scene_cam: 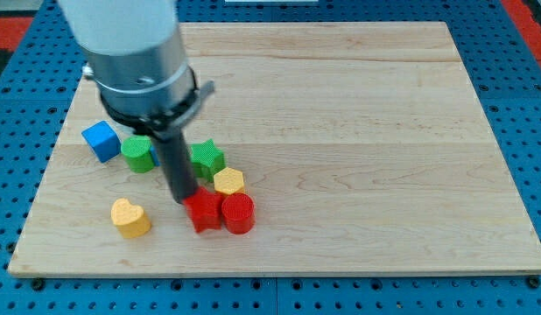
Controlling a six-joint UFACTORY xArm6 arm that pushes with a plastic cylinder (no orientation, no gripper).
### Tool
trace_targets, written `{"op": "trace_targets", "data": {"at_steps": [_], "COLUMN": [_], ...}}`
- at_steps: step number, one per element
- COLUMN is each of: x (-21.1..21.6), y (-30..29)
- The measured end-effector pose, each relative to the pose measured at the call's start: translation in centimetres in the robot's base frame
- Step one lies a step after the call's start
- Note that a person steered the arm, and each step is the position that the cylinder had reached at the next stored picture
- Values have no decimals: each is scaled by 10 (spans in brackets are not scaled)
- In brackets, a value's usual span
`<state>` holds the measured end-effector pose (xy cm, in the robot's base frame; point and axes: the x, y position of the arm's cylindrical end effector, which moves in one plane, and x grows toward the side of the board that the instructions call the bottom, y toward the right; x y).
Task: Push the red star and red circle towards the bottom center
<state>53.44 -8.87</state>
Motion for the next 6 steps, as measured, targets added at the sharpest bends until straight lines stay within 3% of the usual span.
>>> {"op": "trace_targets", "data": {"at_steps": [1,2,3,5,6], "x": [8,8,37,46,46], "y": [37,6,-18,135,179]}}
